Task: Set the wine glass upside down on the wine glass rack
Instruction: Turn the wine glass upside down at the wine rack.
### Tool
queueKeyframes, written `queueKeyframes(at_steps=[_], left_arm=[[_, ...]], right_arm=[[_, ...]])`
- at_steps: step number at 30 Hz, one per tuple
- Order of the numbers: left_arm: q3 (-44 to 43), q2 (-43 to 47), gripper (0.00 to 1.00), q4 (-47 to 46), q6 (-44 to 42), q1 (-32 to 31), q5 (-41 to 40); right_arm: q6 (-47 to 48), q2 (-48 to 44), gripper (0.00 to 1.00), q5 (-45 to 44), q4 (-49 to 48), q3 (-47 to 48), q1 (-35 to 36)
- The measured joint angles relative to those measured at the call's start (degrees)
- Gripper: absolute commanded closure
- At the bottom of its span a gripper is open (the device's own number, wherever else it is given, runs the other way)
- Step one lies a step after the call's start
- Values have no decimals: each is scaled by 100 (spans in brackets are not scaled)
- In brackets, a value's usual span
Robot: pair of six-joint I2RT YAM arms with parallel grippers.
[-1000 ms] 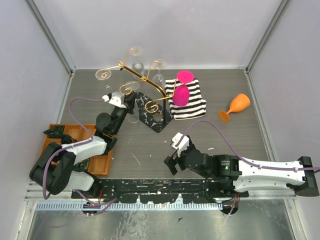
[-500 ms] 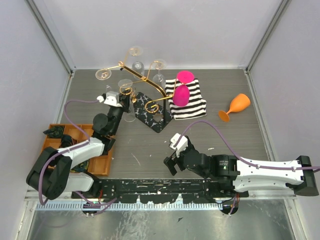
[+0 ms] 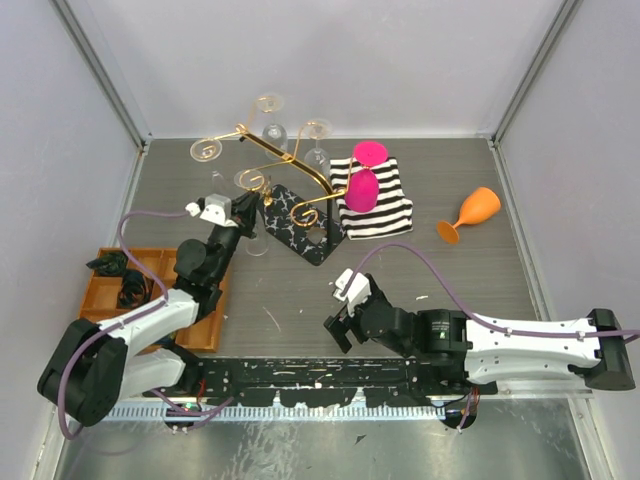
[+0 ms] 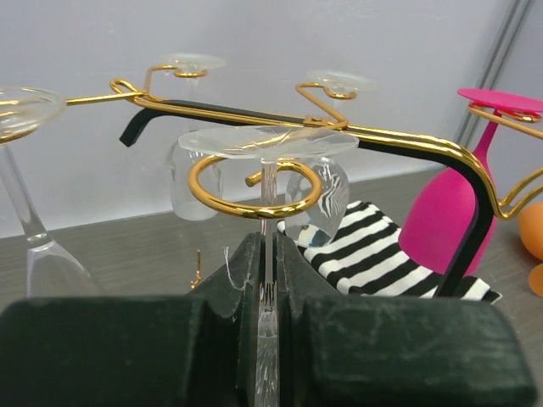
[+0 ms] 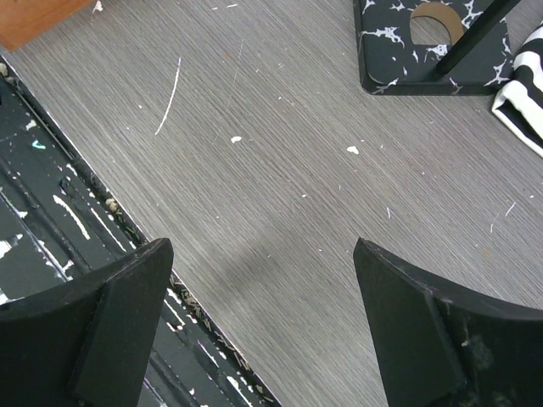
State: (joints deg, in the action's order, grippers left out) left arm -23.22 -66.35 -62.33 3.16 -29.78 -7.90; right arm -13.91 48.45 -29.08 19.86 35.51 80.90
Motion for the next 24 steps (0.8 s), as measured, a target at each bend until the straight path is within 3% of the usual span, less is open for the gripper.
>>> queueKeyframes(at_steps=[13,24], left_arm=[[-74,72,99,632,-22,15,549],[-190,-85,61,664,-125,9,568]], right_arm=[[2,144,6,92,-9,0,0],[2,142,6,90,-9,0,0]])
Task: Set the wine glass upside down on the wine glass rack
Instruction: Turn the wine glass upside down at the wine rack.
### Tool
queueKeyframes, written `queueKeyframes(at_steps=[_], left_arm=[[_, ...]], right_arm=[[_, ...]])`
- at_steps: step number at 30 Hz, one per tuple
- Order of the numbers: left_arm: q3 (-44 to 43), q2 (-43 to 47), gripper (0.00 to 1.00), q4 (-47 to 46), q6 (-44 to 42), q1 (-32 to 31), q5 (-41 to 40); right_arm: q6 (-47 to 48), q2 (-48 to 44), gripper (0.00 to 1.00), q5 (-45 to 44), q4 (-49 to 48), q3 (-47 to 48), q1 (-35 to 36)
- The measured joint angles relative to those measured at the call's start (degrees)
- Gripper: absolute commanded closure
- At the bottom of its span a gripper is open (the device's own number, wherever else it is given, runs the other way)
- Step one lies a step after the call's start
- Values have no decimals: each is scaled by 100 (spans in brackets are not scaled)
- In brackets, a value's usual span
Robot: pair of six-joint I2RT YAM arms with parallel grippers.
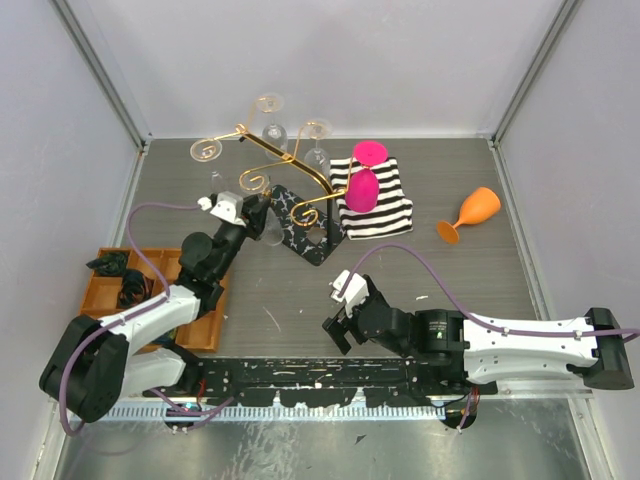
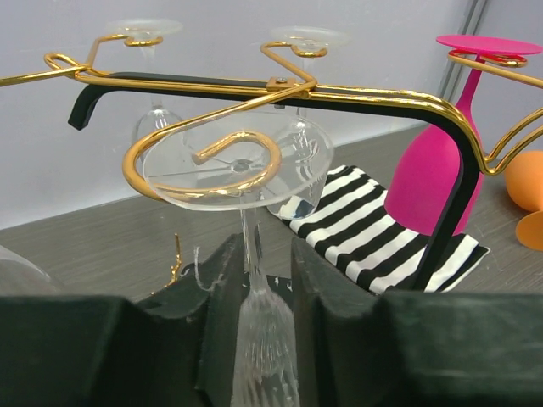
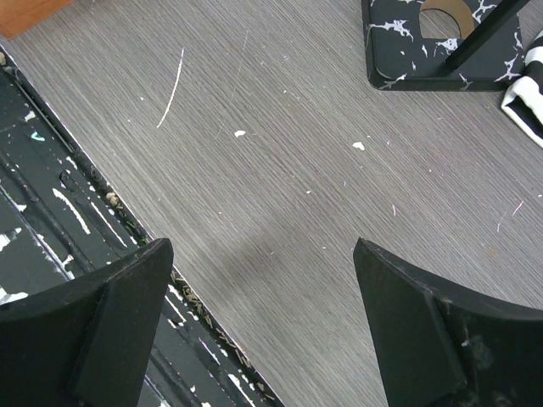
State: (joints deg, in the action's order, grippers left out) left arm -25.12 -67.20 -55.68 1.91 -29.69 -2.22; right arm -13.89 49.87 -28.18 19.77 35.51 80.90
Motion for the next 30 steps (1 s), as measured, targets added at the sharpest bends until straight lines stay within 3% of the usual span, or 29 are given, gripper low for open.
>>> queueKeyframes(at_steps=[11,15,24,30], left_arm=[[0,70,46,208,-4,-4,-48],[4,348,34,437,109,-4,-125],[348,1965,22,1803,833,-4,-68],[444,3348,18,3370,1438,-9,-396]], right_arm=[[-13,-236,6,-109,7,-42,0],[-50,-369,6,-223,11,-61,0],[-214,-243,5,-581,-24,-63,-81],[-455,-59,5,-98,-203,-203,-1250]])
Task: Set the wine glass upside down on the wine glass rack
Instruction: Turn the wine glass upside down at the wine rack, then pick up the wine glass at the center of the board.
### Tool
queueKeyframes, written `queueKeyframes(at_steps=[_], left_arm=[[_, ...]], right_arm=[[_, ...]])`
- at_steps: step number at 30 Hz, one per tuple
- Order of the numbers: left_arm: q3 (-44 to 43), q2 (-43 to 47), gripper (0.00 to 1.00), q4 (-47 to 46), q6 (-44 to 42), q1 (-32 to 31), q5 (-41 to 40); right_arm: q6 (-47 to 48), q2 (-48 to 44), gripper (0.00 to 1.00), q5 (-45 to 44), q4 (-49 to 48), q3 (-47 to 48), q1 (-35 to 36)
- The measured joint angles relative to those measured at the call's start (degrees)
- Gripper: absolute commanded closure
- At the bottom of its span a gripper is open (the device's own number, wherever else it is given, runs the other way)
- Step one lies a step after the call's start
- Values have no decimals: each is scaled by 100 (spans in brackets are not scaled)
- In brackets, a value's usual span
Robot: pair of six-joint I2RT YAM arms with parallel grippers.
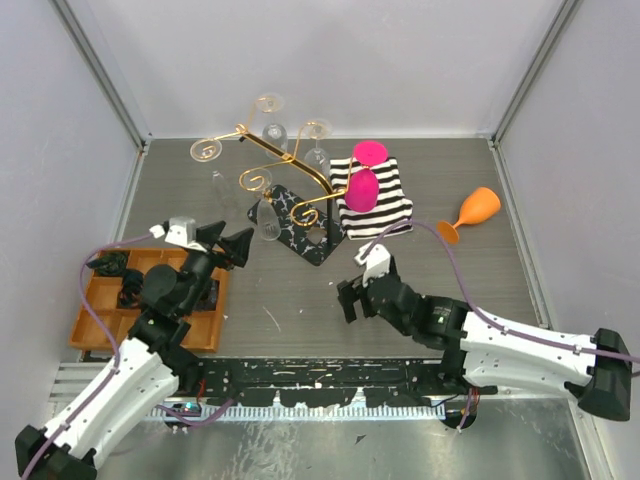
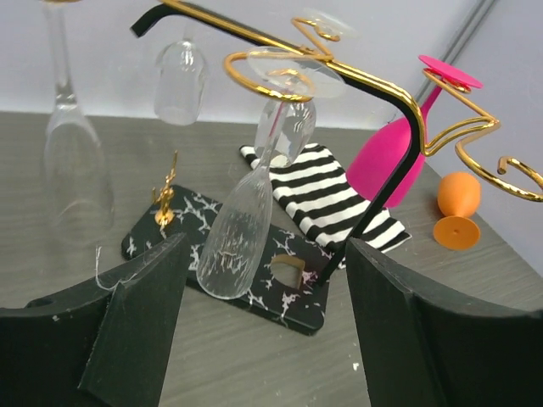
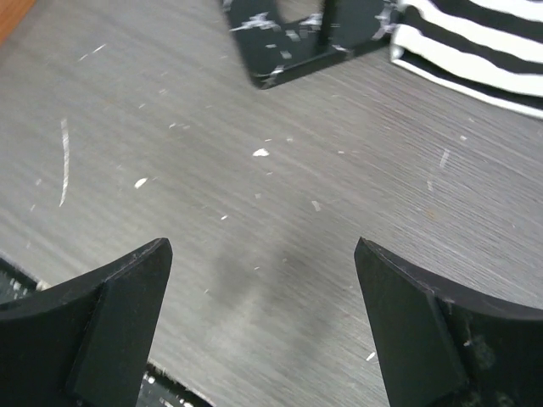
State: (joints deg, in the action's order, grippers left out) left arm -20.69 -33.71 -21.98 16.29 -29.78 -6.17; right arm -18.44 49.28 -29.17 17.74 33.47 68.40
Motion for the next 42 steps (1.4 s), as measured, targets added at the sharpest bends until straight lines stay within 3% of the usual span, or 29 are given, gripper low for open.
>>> queueKeyframes(at_steps=[5,10,14,24,31,36,42], left_arm=[[-26,876,13,1257,398,0,-284],[-505,929,7,2706,682,0,-551],[-1191,518,1,3757,763,0,-754],[-2476,-293,2,5580,931,0,-822],[-3021,-970,2,6738,1445,0,-1917],[-3095,-1519,2,7309,1499,0,-2323],[-3316,-1878,2,7344,966,0,-1950]], right_arm=[[-457,-361,5,494,-55,-247,-1436],[-1082,-553,3,564,-2,-358,-2243],[-1591,-501,1,446,114,-356,-2315],[-2197,-37,0,444,452,-109,-2315],[-2223,-105,0,372,461,-109,-2315],[-2223,-94,0,319,463,-109,-2315],[-2232,39,0,306,466,-109,-2315]])
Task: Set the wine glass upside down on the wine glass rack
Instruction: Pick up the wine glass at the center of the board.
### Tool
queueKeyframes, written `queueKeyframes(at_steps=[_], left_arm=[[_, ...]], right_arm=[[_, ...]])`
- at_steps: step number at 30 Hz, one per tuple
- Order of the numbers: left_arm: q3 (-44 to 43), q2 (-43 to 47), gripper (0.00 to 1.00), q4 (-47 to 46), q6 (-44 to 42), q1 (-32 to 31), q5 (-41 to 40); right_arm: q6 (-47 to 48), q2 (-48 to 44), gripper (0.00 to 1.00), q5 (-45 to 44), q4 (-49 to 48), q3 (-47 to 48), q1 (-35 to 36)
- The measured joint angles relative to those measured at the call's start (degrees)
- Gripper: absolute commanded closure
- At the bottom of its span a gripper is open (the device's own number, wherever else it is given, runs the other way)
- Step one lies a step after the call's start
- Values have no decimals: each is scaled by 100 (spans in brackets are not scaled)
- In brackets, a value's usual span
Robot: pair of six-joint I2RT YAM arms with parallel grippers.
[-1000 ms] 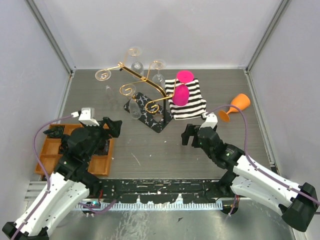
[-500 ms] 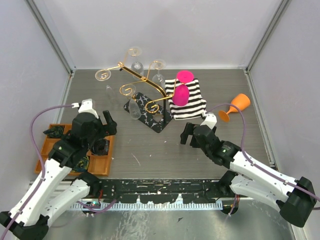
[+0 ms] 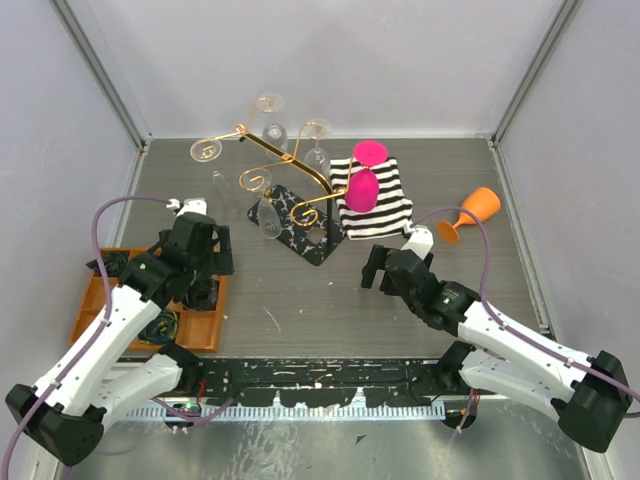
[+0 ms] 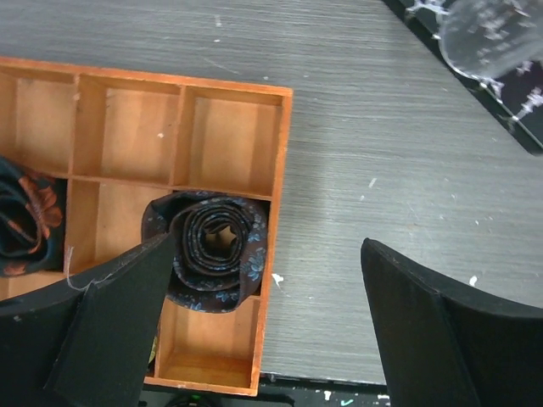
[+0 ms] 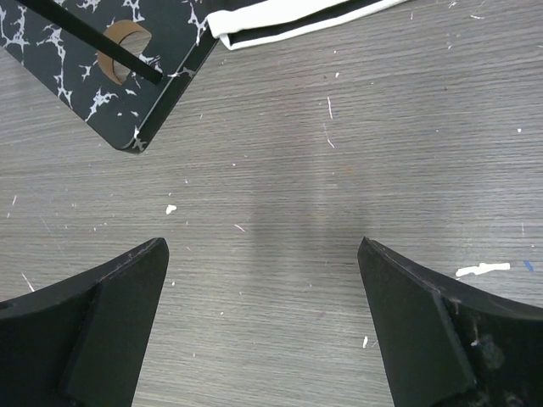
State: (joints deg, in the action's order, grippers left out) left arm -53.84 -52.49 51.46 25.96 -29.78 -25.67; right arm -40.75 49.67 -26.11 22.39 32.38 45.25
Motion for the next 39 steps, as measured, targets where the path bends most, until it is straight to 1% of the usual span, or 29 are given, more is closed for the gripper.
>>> queueKeyframes(at_steps=[4,9,12,19,24,27,32,39], left_arm=[[2,264,2,-247,-446,0,431],[-17,809,2,-540,-780,0,822],[-39,988,2,-654,-804,0,922],[-28,1274,2,-868,-898,0,925],[122,1731,2,-1003,-1071,0,1075],[212,2061,2,-1045,-1143,0,1128],[247,2417,2,-1060,-1113,0,1082],[271,2465,2,-1056,-1045,0,973]], right_arm=[[-55,-9,0,-177,72,11,0],[-223,37,0,-610,575,302,-179],[-247,63,0,-643,662,476,-629],[-136,273,0,-334,678,782,-2197],[-39,879,1,232,590,1224,-3536],[-61,1427,3,463,479,1515,-4033],[-192,2391,6,588,354,1930,-4391],[-258,2935,11,540,223,2184,-4717]])
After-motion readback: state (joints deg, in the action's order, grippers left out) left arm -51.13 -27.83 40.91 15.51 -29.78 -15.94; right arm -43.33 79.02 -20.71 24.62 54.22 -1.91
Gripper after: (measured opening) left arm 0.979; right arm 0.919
